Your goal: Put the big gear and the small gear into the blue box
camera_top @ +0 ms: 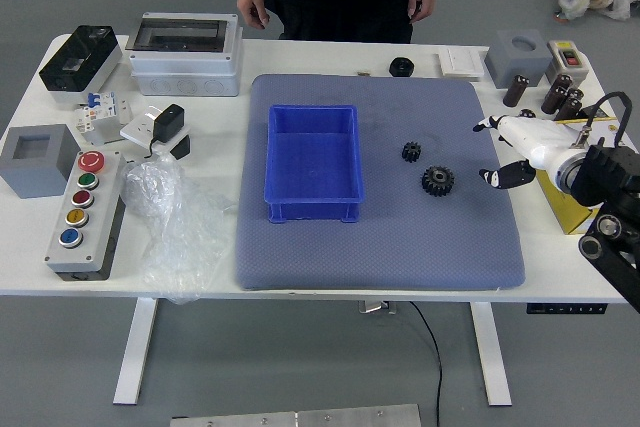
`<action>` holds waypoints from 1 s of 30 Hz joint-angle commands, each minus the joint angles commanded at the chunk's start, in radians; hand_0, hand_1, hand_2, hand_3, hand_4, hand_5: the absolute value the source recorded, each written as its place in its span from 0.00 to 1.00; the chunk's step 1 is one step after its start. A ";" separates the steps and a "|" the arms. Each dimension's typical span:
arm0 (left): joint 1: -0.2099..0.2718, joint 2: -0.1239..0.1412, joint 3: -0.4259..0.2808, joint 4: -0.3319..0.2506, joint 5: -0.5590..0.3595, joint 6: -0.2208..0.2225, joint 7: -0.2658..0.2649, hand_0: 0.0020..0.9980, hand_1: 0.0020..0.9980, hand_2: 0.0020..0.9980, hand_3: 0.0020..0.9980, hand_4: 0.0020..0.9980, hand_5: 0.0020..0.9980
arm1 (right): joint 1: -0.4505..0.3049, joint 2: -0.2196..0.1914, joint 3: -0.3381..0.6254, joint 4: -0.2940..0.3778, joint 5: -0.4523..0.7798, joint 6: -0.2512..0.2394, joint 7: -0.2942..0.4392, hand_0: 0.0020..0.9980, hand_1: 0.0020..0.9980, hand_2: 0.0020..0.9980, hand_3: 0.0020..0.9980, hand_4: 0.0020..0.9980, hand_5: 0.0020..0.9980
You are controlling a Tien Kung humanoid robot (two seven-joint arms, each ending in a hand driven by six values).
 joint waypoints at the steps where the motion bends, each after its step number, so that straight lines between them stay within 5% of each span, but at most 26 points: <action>1: 0.000 0.000 0.000 0.000 0.000 0.000 0.000 0.86 0.84 0.85 0.87 0.76 0.69 | 0.006 0.004 -0.010 -0.004 -0.008 -0.001 -0.001 0.76 0.76 0.88 0.83 0.72 0.13; 17: 0.000 0.002 0.015 0.001 -0.009 -0.002 0.002 0.86 0.84 0.85 0.87 0.76 0.69 | 0.101 0.089 -0.164 -0.080 -0.050 0.012 -0.005 0.74 0.74 0.84 0.83 0.73 0.11; 30: -0.006 -0.001 0.017 0.001 -0.012 -0.002 0.001 0.86 0.84 0.85 0.87 0.76 0.69 | 0.130 0.097 -0.227 -0.132 -0.065 -0.006 0.020 0.75 0.74 0.84 0.82 0.72 0.09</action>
